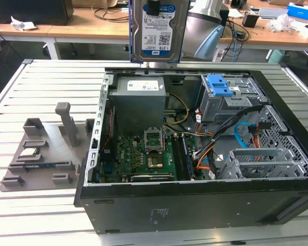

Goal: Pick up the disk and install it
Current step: 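Pick up the disk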

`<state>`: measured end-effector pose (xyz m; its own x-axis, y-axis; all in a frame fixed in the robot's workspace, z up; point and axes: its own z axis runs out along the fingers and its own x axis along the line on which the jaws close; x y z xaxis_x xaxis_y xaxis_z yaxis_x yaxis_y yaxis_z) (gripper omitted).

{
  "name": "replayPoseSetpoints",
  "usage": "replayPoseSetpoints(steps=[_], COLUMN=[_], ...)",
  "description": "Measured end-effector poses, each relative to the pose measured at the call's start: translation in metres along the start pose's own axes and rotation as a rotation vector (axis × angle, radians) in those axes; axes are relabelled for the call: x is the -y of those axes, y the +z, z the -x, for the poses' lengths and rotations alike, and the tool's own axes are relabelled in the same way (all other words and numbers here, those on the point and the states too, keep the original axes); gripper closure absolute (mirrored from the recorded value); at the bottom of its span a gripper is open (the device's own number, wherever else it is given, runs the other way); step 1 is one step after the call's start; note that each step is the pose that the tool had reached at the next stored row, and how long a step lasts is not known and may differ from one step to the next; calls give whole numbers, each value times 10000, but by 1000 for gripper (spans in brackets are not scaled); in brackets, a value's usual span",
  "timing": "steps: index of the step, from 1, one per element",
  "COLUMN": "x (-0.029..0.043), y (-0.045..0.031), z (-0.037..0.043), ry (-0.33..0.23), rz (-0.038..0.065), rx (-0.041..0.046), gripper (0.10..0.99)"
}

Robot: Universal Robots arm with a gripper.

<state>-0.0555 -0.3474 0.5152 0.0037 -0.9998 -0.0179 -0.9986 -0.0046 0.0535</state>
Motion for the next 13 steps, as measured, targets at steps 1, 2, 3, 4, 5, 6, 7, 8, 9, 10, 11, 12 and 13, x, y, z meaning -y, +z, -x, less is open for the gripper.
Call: replayPoseSetpoints(steps=[1, 2, 3, 4, 5, 6, 7, 8, 9, 10, 11, 12, 13], x=[33, 64, 92, 120, 172, 223, 277, 306, 333, 365, 395, 422, 451], y=[-2, -3, -5, -6, -9, -12, -15, -16, -18, -20, -21, -23, -24], z=[0, -1, 0, 0, -1, -1, -1, -1, -1, -1, -2, -2, -2], ry=[-1, -2, -1, 0, -3, -1, -2, -1, -1, -1, -2, -1, 0], rz=[0, 0, 1, 1, 1, 1, 2, 2, 2, 3, 3, 4, 4], rx=[0, 1, 0, 0, 0, 1, 0, 0, 1, 0, 1, 0, 1], gripper=[722, 722, 722, 722, 722, 722, 722, 722, 722, 722, 722, 722, 722])
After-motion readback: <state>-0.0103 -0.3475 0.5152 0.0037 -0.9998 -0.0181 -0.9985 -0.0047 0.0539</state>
